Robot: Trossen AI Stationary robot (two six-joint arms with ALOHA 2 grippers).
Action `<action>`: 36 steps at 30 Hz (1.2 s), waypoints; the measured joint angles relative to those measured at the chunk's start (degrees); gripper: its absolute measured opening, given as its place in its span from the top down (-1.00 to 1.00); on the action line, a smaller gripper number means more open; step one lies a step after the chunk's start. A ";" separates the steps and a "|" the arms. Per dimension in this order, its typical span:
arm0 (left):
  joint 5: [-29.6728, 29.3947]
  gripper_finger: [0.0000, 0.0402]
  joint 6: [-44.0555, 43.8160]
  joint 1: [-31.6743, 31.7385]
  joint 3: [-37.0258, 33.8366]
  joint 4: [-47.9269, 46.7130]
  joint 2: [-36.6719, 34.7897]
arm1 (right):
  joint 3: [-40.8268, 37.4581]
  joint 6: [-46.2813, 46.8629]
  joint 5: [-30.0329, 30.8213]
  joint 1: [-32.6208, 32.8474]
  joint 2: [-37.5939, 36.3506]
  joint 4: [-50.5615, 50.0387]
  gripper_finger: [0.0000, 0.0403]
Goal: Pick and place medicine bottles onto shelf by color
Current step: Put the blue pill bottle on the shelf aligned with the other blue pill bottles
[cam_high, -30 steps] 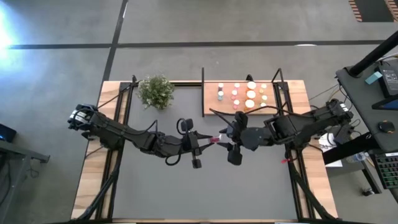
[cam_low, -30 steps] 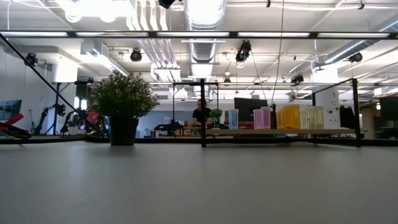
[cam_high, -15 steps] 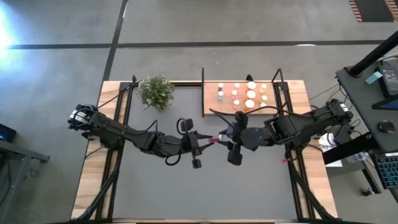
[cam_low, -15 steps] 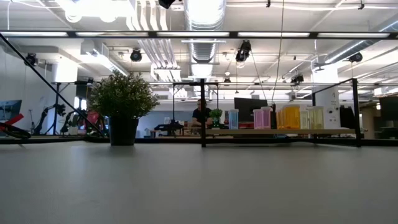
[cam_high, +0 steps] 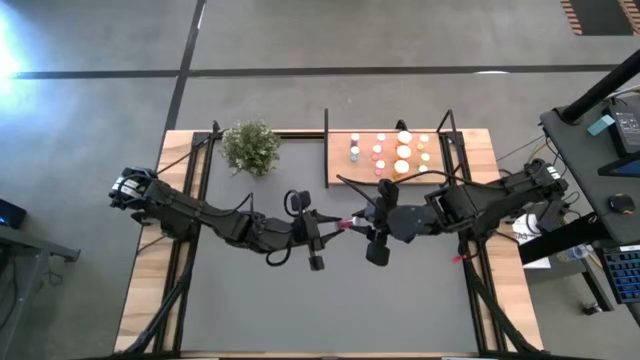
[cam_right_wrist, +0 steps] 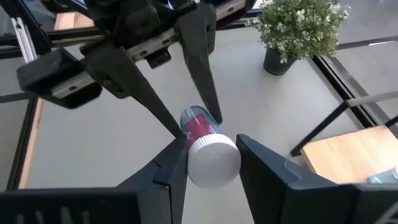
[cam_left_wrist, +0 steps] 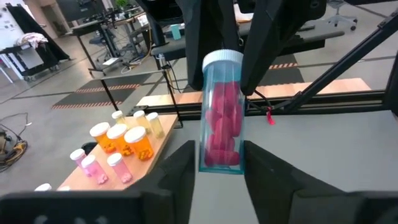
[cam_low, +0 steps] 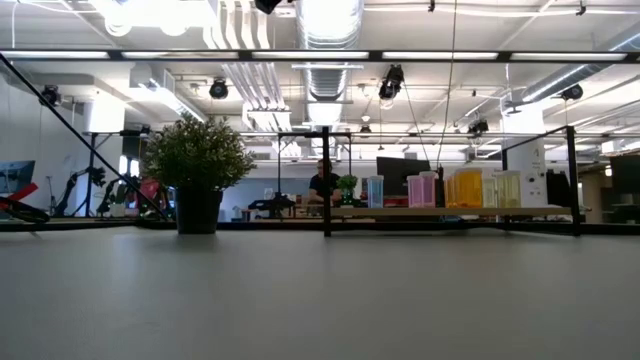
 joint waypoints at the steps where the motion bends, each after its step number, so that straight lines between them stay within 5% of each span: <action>1: -0.08 0.41 0.02 0.12 0.00 -0.02 0.00 | 0.00 -0.02 0.00 -0.16 -0.02 -0.29 0.42; 12: -1.80 -0.05 0.02 2.22 -0.02 -0.34 -0.02 | -0.02 0.66 -0.46 -6.10 -0.44 -6.71 0.42; 27: -11.25 -0.07 0.99 4.43 -0.16 -16.15 -9.22 | -0.07 9.64 -6.22 -28.82 8.37 -15.08 0.41; 36: -12.98 -0.07 1.01 4.43 -2.56 -17.26 -18.14 | -0.07 10.67 -9.03 -35.36 16.89 -15.13 0.43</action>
